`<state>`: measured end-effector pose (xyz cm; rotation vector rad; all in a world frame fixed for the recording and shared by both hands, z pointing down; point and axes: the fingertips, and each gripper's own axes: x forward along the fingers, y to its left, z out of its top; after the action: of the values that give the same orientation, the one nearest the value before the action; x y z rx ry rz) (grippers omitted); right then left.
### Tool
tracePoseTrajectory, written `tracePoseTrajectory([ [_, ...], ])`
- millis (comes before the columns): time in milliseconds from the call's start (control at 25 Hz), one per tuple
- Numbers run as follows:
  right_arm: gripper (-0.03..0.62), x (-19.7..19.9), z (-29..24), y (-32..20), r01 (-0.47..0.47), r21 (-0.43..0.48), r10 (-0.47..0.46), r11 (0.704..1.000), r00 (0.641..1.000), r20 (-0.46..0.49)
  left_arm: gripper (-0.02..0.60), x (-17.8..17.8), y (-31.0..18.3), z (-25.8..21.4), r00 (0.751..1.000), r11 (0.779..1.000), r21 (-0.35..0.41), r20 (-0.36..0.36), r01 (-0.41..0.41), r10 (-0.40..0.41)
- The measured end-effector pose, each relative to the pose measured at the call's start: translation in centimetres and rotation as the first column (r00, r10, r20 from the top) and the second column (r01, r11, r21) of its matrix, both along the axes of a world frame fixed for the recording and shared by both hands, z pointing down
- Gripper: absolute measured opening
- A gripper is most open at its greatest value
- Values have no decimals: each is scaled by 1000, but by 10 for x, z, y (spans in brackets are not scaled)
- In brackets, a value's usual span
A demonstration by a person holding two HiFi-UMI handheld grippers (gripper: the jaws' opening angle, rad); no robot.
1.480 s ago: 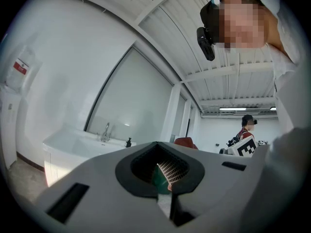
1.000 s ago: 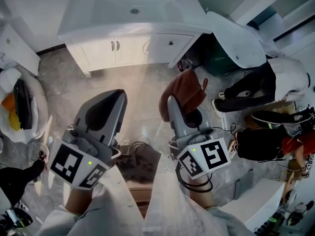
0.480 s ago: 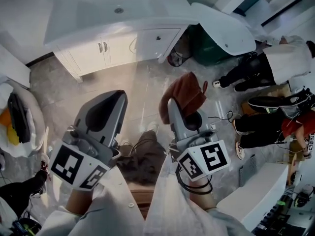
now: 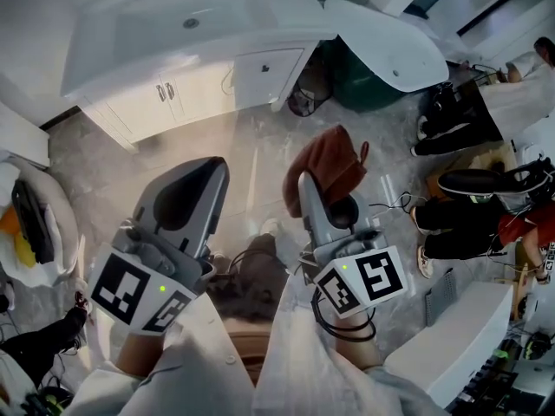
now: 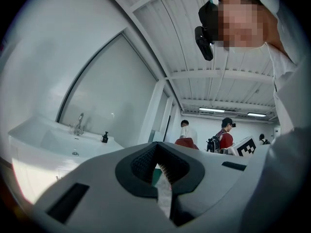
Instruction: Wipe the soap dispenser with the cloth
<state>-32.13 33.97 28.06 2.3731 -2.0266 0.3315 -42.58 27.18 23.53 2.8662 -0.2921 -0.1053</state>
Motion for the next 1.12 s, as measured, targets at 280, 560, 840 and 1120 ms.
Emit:
tracePoseTrajectory([
  [280, 55, 64, 4, -1, -17, -2, 17, 1000, 1000, 17, 3, 65, -2, 3, 1000, 1000, -3, 14, -17, 17],
  [560, 55, 131, 2, -5, -15, 1, 15, 1000, 1000, 19, 3, 131, -8, 0, 1000, 1000, -6, 10, -9, 9],
  [840, 55, 188, 2, -8, 9, 12, -9, 1000, 1000, 18, 3, 184, -9, -4, 1000, 1000, 9, 4, 20, -20],
  [1120, 55, 226, -2, -10, 44, 32, -44, 999, 999, 5, 3, 219, -7, -5, 998, 998, 21, -8, 55, -55],
])
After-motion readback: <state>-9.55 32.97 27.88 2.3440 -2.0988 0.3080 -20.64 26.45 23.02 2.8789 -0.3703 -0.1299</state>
